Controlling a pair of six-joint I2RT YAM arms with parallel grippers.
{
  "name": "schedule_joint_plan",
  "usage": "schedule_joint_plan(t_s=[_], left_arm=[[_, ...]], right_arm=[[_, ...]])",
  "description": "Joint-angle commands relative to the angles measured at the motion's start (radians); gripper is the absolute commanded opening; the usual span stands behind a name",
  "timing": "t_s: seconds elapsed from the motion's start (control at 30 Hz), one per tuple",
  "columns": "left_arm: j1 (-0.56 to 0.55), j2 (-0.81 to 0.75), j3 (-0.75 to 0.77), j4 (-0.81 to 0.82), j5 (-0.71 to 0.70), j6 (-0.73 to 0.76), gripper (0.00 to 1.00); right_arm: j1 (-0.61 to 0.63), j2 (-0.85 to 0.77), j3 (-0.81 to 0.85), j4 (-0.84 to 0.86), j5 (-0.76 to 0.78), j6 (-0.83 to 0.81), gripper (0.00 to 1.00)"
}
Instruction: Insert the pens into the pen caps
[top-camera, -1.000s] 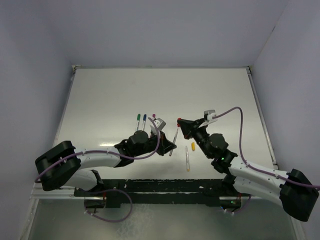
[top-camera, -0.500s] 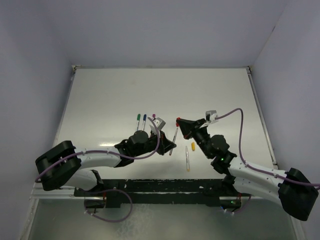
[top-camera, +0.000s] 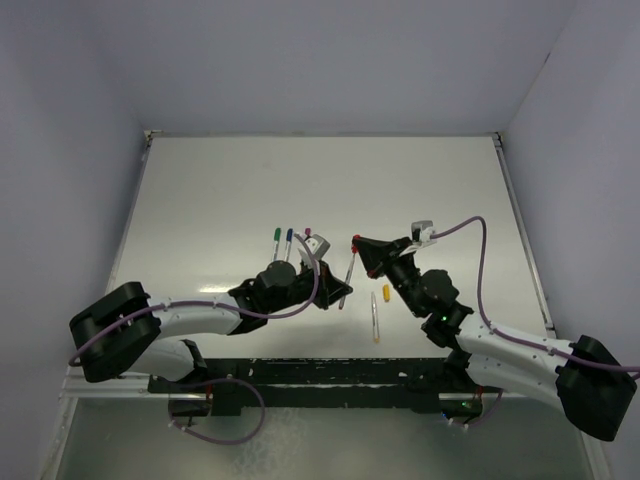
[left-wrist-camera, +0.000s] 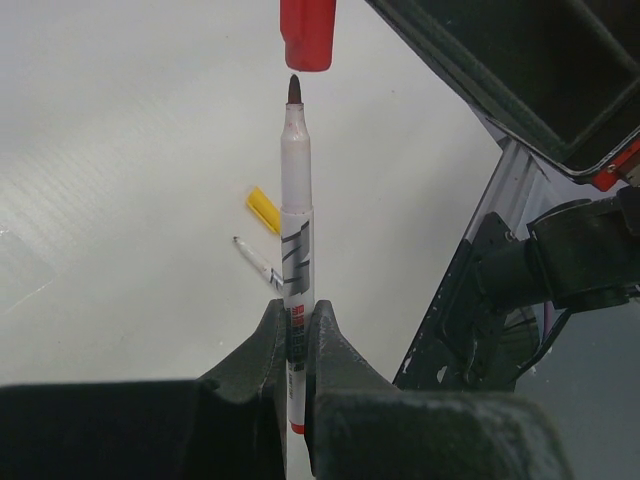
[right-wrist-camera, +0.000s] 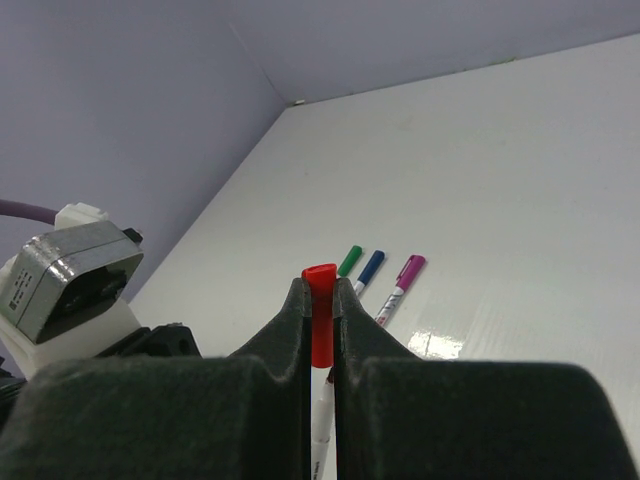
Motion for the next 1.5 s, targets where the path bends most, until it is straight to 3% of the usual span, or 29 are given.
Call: schedule_joint_plan(t_s=[0.0, 0.8, 1.47], left_arm=[[-0.005, -0.049, 0.010, 0.070, -0.025, 0.002, 0.00], [-0.004, -0.050, 0.012, 0.099, -0.084, -0.005, 0.00], [-0.004, -0.109, 0.023, 0.184, -0.170, 0.027, 0.00]], right_arm=[[0.001, -0.004, -0.004, 0.063, -0.007, -0.004, 0.00], [0.002, 0.033, -0.015, 0.073, -0.079, 0.074, 0.00], [0.004, 0.014, -0.042, -0.055, -0.167, 0.129, 0.00]])
